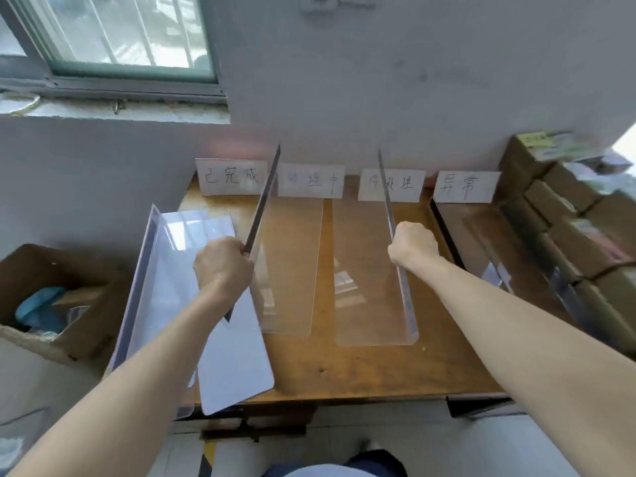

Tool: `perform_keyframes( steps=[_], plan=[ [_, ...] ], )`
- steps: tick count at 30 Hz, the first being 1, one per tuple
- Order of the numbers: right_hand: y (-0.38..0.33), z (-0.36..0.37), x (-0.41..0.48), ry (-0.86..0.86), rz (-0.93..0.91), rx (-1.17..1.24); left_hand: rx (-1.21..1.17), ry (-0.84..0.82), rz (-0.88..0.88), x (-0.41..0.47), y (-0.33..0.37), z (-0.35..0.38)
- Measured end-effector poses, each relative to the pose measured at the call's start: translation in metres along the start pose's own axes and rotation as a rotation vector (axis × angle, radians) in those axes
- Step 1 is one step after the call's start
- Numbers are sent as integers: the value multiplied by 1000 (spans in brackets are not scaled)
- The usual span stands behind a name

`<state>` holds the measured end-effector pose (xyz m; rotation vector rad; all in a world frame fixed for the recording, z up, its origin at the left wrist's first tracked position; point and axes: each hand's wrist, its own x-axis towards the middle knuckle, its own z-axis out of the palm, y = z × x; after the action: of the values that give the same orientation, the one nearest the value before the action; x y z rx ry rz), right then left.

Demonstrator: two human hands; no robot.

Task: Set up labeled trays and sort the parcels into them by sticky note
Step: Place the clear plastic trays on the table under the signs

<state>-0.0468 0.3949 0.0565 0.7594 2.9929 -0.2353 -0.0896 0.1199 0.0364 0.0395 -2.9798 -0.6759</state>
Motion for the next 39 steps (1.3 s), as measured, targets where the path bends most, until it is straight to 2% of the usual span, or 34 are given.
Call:
perform_keyframes(
  steps=[8, 17, 22, 29, 39],
  plan=[
    [100, 13, 23, -95, 100, 25, 43, -95, 50, -33, 82, 68],
    [168, 38, 51, -226, 75, 25, 107, -188, -66, -62, 128, 134],
    [192, 53, 67, -255, 74, 37, 96, -190, -109, -68, 141, 159],
    [206, 67, 76, -353, 118, 100, 57, -305, -136, -69, 148, 180],
    [217, 71, 93, -289, 161, 148, -64, -310, -179, -47, 153, 189]
  ],
)
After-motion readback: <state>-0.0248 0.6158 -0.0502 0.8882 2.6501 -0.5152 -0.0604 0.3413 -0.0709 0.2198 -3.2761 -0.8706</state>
